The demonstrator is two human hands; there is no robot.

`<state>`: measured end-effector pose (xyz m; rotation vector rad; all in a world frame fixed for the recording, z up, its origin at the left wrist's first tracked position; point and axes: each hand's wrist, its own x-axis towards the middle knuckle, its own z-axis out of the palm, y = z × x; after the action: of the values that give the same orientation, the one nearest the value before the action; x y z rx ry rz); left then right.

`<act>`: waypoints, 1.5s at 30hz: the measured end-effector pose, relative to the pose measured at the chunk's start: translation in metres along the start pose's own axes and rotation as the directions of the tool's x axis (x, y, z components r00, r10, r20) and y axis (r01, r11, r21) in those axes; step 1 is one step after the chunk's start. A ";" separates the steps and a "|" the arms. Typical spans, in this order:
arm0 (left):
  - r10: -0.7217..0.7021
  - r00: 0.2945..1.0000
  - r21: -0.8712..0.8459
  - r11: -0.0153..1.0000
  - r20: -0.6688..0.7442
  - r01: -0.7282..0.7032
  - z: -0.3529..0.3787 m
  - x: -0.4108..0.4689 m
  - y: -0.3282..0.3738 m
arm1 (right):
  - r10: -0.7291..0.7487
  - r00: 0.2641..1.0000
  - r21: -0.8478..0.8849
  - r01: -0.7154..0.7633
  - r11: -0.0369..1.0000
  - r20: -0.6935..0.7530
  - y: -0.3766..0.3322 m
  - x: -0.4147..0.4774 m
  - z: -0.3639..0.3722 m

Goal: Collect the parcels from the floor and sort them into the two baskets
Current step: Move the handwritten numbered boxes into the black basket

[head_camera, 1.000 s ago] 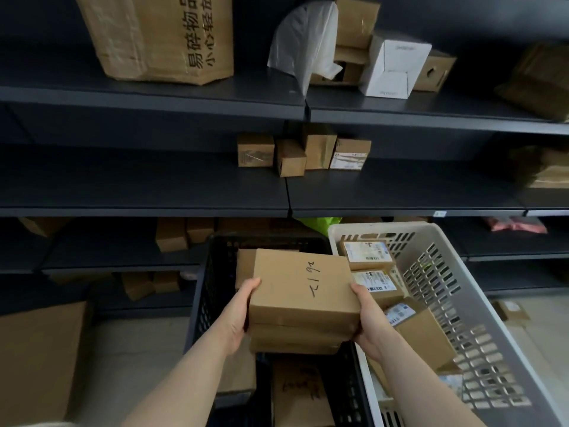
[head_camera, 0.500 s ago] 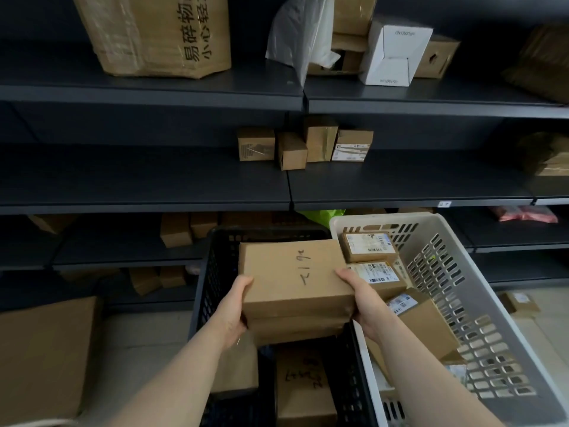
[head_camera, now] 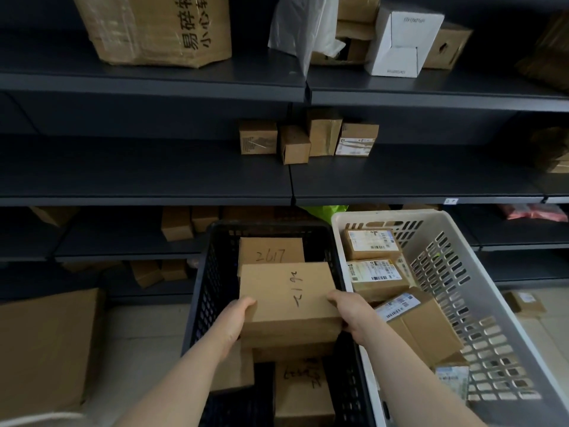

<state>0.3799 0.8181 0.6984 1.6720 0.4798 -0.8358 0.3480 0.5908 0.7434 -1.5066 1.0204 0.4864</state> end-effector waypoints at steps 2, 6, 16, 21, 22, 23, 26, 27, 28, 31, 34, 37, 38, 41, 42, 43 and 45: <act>0.062 0.996 -0.017 0.998 -0.058 -0.063 -0.004 0.001 0.015 | -0.062 0.998 0.028 0.063 0.998 -0.011 -0.015 0.000 0.000; 0.144 0.969 -0.008 0.989 -0.201 -0.148 -0.014 0.010 0.046 | -0.176 0.984 0.071 0.174 0.982 0.010 -0.042 0.007 0.007; 0.113 0.986 0.212 0.974 -0.121 -0.085 -0.010 0.012 0.044 | -0.113 0.993 -0.021 0.113 0.993 -0.022 -0.017 0.025 0.023; 0.254 0.941 0.123 0.965 -0.226 -0.231 0.001 -0.009 0.054 | -0.165 0.986 0.091 0.168 0.982 -0.037 -0.016 0.003 0.010; 0.294 0.923 0.122 0.955 -0.250 -0.271 0.005 -0.014 0.056 | -0.181 0.983 0.108 0.184 0.977 -0.039 -0.016 -0.002 0.006; 0.334 0.903 0.138 0.942 -0.269 -0.307 0.009 -0.019 0.058 | -0.190 0.981 0.123 0.194 0.973 -0.047 -0.015 -0.008 0.002; 0.394 0.868 0.199 0.917 -0.302 -0.347 0.026 -0.035 0.061 | -0.235 0.969 0.171 0.244 0.955 -0.070 -0.009 -0.022 -0.011; 0.402 0.868 0.200 0.913 -0.291 -0.356 0.034 -0.041 0.063 | -0.242 0.967 0.178 0.253 0.951 -0.083 -0.004 -0.026 -0.017; 0.408 0.873 0.196 0.910 -0.269 -0.365 0.043 -0.047 0.064 | -0.250 0.963 0.198 0.265 0.944 -0.098 0.000 -0.029 -0.024; 0.430 0.884 0.178 0.899 -0.183 -0.401 0.076 -0.066 0.065 | -0.255 0.955 0.232 0.285 0.930 -0.154 0.019 -0.040 -0.051; 0.464 0.878 0.185 0.879 -0.118 -0.440 0.114 -0.085 0.062 | -0.258 0.945 0.270 0.307 0.912 -0.202 0.042 -0.057 -0.086; 0.493 0.869 0.180 0.859 -0.045 -0.479 0.163 -0.104 0.059 | -0.234 0.937 0.354 0.317 0.880 -0.259 0.069 -0.074 -0.134; 0.493 0.869 0.179 0.858 -0.023 -0.482 0.183 -0.111 0.057 | -0.234 0.930 0.369 0.331 0.869 -0.282 0.080 -0.080 -0.153; 0.504 0.862 0.184 0.844 0.053 -0.505 0.247 -0.135 0.050 | -0.231 0.911 0.382 0.360 0.851 -0.342 0.117 -0.094 -0.213; 0.513 0.854 0.179 0.836 0.079 -0.519 0.271 -0.145 0.046 | -0.220 0.906 0.394 0.362 0.845 -0.362 0.130 -0.099 -0.235; 0.518 0.849 0.180 0.830 0.104 -0.529 0.298 -0.153 0.039 | -0.205 0.902 0.409 0.362 0.838 -0.379 0.146 -0.104 -0.259; 0.492 0.855 0.188 0.835 0.166 -0.517 0.355 -0.173 0.024 | -0.187 0.895 0.415 0.363 0.834 -0.406 0.179 -0.116 -0.311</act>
<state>0.1849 0.4920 0.8074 1.8316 -0.1513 -0.5941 0.0649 0.3482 0.7990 -1.2720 1.0689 -0.2540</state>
